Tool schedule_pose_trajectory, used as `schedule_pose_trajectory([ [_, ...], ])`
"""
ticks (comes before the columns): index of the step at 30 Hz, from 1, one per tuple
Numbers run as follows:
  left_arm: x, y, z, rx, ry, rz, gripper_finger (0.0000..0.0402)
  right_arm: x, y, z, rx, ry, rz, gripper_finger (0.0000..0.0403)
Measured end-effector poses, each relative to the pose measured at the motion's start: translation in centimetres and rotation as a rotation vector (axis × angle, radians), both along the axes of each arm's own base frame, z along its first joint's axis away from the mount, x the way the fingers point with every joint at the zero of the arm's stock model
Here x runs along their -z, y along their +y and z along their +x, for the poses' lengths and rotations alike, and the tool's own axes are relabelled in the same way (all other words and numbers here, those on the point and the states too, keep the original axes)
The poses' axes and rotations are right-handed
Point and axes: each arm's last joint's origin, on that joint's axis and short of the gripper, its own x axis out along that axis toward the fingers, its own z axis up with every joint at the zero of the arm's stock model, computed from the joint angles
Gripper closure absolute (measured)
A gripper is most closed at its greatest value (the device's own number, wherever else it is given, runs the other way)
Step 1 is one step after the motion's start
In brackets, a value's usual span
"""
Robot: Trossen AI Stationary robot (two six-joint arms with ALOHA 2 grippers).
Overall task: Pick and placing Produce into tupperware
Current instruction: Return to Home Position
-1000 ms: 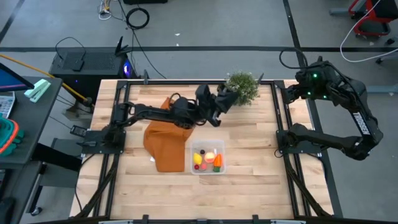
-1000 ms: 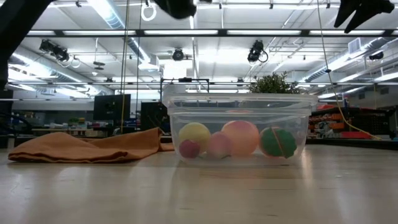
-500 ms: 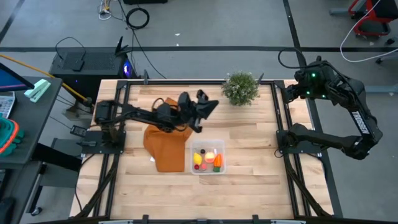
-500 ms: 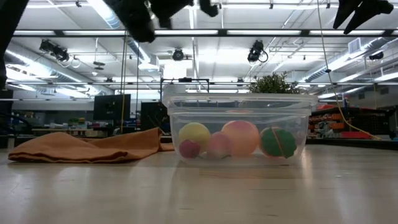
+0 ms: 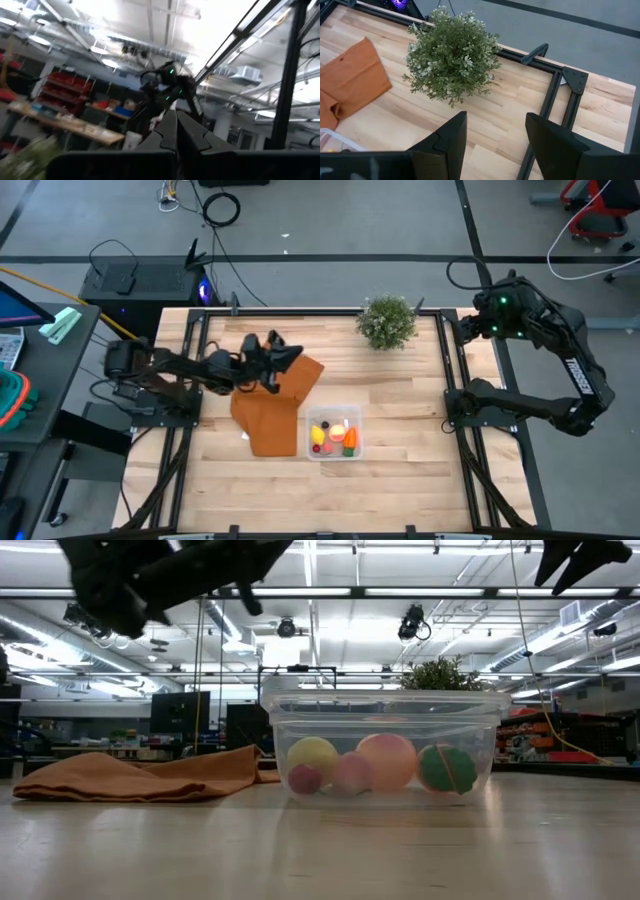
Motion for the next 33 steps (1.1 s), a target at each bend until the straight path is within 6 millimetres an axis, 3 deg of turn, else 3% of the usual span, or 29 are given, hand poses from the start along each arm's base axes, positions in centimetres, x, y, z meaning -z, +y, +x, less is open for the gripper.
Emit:
schedule_pose_trajectory([
  [9,2.1,0.4,-5.7,-0.032,0.047,-0.035,0.0395,0.1,-0.7,0.6,0.002,0.014,0.017,0.0229],
  [16,3.2,0.5,-9.1,-0.076,0.048,-0.06,0.0391,0.3,-1.3,1.2,0.005,0.028,0.031,0.0229],
  [23,3.9,0.2,-11.7,-0.076,0.018,-0.075,0.0394,0.3,-1.5,1.4,0.005,0.029,0.032,0.0229],
  [33,4.1,-0.2,-13.6,-0.111,0.007,-0.015,0.0394,0.2,-1.6,1.3,0.04,0.032,0.021,0.0229],
])
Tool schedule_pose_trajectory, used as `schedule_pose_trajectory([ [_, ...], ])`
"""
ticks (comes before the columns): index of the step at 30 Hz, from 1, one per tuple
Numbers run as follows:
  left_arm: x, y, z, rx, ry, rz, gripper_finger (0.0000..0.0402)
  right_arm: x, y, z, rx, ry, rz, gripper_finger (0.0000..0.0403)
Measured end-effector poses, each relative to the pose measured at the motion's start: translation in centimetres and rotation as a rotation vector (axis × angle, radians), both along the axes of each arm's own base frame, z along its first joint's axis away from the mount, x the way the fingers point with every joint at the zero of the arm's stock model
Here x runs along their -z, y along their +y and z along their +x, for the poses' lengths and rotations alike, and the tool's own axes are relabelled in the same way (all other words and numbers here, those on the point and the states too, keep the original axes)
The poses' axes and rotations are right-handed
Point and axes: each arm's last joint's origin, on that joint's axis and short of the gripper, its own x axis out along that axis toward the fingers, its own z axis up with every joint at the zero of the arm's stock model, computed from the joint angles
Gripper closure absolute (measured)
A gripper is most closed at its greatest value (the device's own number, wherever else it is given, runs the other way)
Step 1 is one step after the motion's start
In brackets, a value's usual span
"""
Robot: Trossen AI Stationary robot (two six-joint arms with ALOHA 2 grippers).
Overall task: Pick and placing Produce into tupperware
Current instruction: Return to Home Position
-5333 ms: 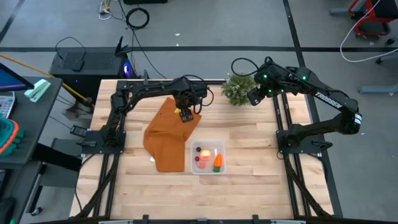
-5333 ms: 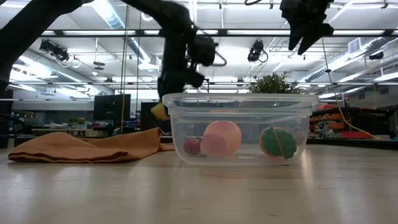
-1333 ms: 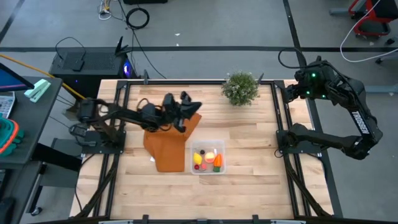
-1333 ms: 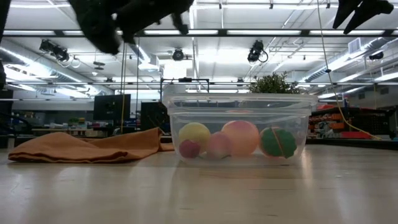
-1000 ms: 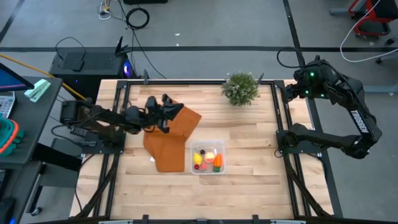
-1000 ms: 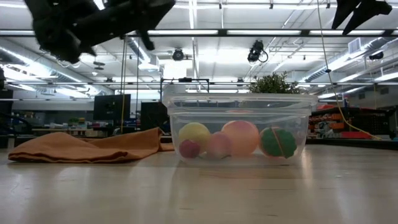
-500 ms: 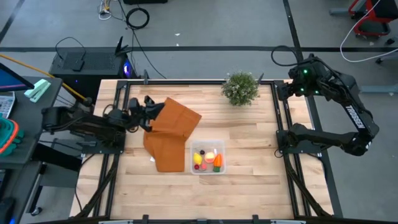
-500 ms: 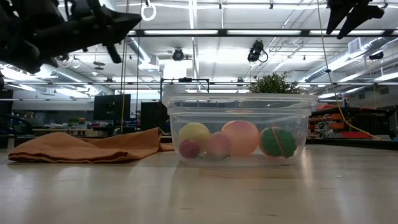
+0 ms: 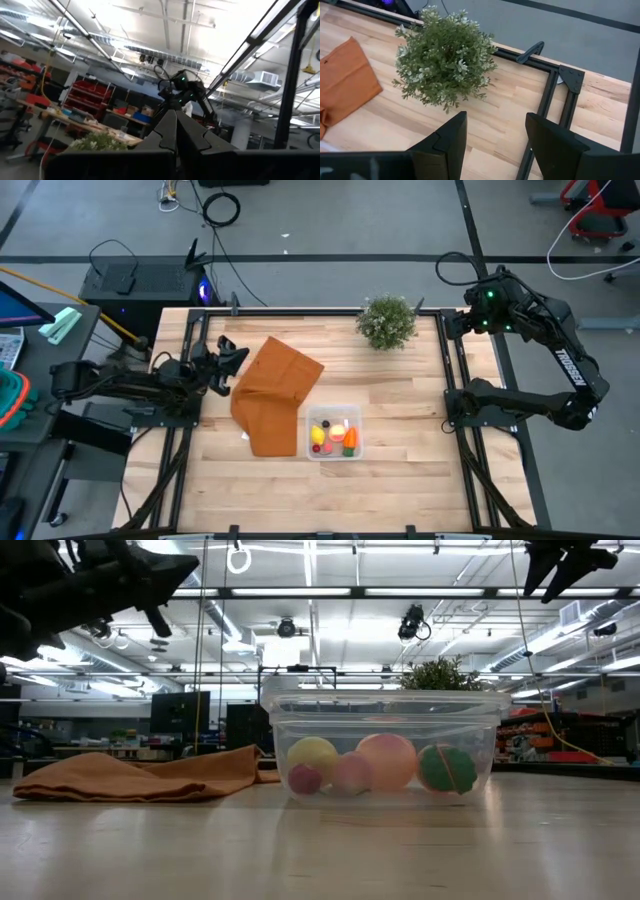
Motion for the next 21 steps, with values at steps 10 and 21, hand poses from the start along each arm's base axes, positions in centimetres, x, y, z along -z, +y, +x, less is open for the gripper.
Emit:
schedule_pose_trajectory([
  [10,-0.2,-0.4,-0.9,0.059,0.069,0.01,0.0397,0.0,0.0,0.0,0.014,-0.01,0.006,0.0229],
  [21,-0.7,-0.7,-2.9,0.017,0.068,0.028,0.0398,0.0,0.0,0.0,0.016,-0.011,0.006,0.0229],
])
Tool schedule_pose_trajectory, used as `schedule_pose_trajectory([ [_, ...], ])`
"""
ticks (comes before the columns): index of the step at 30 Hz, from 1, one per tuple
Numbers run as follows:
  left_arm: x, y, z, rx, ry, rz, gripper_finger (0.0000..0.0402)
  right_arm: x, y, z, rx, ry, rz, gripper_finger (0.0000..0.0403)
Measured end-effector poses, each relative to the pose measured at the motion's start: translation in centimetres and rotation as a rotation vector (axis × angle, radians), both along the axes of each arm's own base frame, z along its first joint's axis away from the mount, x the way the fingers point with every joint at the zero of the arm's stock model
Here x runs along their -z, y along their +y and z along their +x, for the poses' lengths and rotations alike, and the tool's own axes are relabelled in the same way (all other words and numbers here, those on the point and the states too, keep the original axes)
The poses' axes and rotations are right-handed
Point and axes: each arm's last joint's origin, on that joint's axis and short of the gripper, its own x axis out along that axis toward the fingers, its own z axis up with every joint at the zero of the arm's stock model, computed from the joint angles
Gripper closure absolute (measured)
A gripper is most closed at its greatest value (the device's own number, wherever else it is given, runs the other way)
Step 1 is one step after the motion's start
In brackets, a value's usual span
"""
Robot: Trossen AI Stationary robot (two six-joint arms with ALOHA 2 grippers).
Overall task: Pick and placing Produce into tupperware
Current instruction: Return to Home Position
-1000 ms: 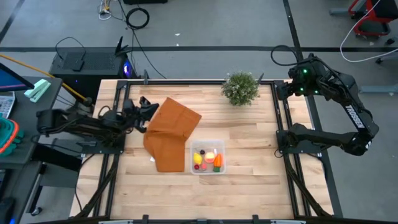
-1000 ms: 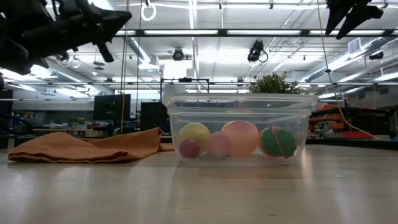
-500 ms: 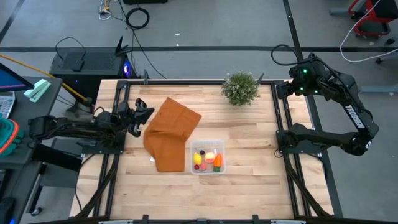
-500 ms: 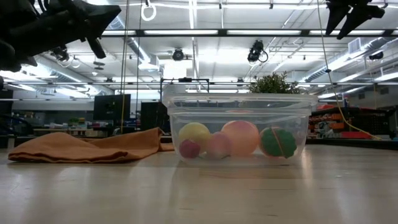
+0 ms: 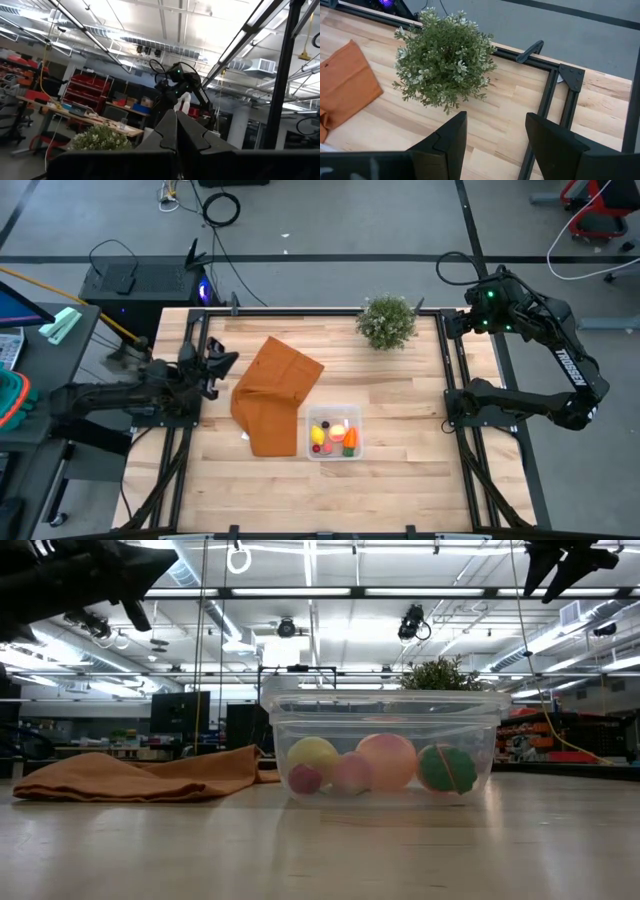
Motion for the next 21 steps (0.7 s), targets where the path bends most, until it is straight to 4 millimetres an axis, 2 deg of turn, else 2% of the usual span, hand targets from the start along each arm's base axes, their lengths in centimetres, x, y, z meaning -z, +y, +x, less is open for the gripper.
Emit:
schedule_pose_trajectory([
  [9,0.4,-0.2,-1.1,-0.007,0.047,-0.02,0.0398,0.0,0.0,0.0,0.0,0.0,0.0,0.0229],
  [15,0.0,-0.2,-1.4,-0.046,0.222,-0.006,0.0398,0.0,0.0,0.0,0.0,0.0,-0.001,0.0229],
  [21,-0.6,-0.3,-2.5,-0.122,0.147,0.019,0.0396,0.0,0.0,0.0,0.001,-0.003,-0.003,0.0229],
])
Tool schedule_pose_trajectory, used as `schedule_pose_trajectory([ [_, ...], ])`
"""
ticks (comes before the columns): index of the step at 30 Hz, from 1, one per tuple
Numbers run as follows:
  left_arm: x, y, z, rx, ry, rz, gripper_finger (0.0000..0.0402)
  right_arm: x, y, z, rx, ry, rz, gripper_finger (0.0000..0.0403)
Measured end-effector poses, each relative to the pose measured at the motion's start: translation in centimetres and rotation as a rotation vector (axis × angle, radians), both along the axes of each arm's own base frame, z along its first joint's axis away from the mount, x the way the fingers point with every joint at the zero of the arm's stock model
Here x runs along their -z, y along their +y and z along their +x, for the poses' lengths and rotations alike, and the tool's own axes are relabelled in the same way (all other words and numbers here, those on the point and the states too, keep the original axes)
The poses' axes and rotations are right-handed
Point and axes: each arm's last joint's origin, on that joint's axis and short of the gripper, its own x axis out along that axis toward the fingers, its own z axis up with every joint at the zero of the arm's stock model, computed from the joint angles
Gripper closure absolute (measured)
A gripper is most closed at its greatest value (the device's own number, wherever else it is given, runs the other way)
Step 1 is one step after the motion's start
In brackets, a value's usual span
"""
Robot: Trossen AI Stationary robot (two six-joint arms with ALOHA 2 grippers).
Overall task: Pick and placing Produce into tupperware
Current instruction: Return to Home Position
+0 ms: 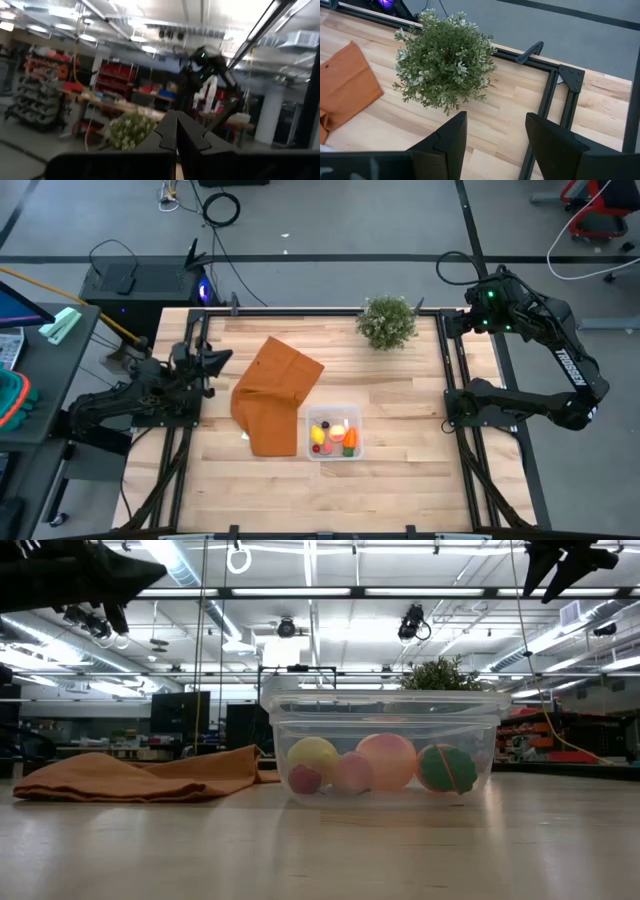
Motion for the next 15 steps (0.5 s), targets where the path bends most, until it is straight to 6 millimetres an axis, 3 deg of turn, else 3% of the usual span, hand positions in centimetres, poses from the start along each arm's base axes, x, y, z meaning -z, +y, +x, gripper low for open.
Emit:
schedule_pose_trajectory([
  [10,-0.46,0.01,-0.2,-0.026,-0.046,0.029,0.0397,-0.01,-0.05,-0.04,0.024,0.005,-0.007,0.0229],
  [15,0.52,0.11,-0.06,-0.045,-0.12,0.022,0.0389,-0.01,-0.07,-0.02,0.034,-0.002,-0.002,0.0229],
])
